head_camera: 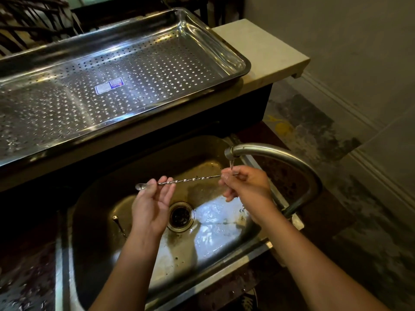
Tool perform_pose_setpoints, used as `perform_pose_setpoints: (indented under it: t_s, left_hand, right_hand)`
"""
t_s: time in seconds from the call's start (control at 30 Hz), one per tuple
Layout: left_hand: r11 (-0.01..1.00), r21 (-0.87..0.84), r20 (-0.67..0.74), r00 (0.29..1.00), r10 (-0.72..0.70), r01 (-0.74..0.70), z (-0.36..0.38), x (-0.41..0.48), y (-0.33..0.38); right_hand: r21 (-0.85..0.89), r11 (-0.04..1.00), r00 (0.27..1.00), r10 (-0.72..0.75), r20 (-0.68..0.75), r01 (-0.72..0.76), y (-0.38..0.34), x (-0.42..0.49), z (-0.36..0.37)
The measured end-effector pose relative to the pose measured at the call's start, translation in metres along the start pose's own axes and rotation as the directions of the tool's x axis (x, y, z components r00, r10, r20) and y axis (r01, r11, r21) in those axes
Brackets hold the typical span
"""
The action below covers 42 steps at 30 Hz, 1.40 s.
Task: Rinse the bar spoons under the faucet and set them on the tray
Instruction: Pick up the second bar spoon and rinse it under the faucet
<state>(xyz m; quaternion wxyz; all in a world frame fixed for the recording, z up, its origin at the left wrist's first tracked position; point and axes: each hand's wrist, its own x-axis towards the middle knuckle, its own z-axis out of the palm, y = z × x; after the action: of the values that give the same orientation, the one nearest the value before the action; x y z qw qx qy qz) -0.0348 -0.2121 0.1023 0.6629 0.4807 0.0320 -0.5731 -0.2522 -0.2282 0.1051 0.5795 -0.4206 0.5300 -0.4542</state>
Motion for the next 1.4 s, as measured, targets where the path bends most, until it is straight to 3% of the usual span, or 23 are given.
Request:
perform_pose_setpoints:
  t_s: [0.1,0.2,0.3,0.37,0.43,0.5,0.6,0.63,0.7,0.77,0.93,1.03,1.13,1.27,1.4]
  left_hand:
    - [0.996,0.084,0.047,0.998,-0.033,0.029,0.003,-0.003,-0.006]
    - [0.988,0.154,0.069,0.997,0.019,-0.029,0.010,-0.004,-0.013]
    - [0.977,0.190,0.096,0.992,0.084,-0.101,0.019,-0.005,-0.019]
    - [0.970,0.220,0.118,0.990,0.079,-0.103,0.025,-0.004,-0.022]
    - [0.958,0.277,0.150,0.988,0.034,-0.075,0.032,-0.007,-0.032]
    - [0.918,0.392,0.213,0.977,-0.023,-0.064,0.038,-0.016,-0.052]
    - [0.864,0.492,0.310,0.949,-0.059,-0.107,0.047,-0.034,-0.085]
    - [0.861,0.498,0.302,0.951,-0.061,-0.103,0.051,-0.037,-0.092]
    - [0.848,0.524,0.279,0.956,-0.084,-0.078,0.059,-0.041,-0.097]
    - [0.815,0.574,0.281,0.954,-0.101,-0.082,0.066,-0.044,-0.097]
    - [0.761,0.567,0.435,0.899,0.049,-0.315,0.094,-0.040,-0.076]
    - [0.711,0.573,0.524,0.849,0.065,-0.408,0.100,-0.038,-0.066]
    - [0.677,0.610,0.558,0.830,0.002,-0.412,0.086,-0.042,-0.074]
    - [0.624,0.724,0.489,0.857,-0.164,-0.294,0.061,-0.046,-0.086]
    - [0.601,0.737,0.474,0.870,-0.133,-0.309,0.064,-0.045,-0.081]
  right_hand:
    - [-0.284,0.955,0.997,0.078,-0.019,-0.080,0.000,0.000,0.003]
    - [-0.490,0.872,0.999,0.031,0.044,-0.006,0.003,-0.003,0.004]
    - [-0.747,0.649,0.985,-0.022,0.172,0.145,0.002,-0.002,-0.001]
    - [-0.803,0.567,0.978,-0.031,0.204,0.186,0.004,-0.001,-0.006]
    - [-0.787,0.588,0.979,-0.043,0.200,0.187,0.011,-0.002,-0.009]
    - [-0.708,0.690,0.986,-0.052,0.159,0.151,0.020,-0.005,-0.007]
    - [-0.332,0.943,0.999,0.032,0.025,-0.022,0.033,-0.014,-0.001]
    - [-0.184,0.979,0.996,0.084,0.005,-0.082,0.037,-0.019,0.000]
    - [-0.005,0.992,0.992,0.128,-0.003,-0.128,0.045,-0.027,-0.003]
    - [0.064,0.987,0.989,0.146,-0.008,-0.146,0.051,-0.033,-0.006]
    - [-0.233,0.955,0.977,0.203,0.063,-0.183,0.072,-0.043,-0.009]
    - [-0.231,0.960,0.986,0.166,0.016,-0.158,0.079,-0.043,-0.010]
    - [-0.205,0.965,0.987,0.161,-0.018,-0.161,0.075,-0.036,-0.003]
    - [-0.107,0.981,0.987,0.159,-0.016,-0.160,0.063,-0.031,0.003]
    - [-0.110,0.986,0.992,0.124,-0.001,-0.123,0.062,-0.034,0.004]
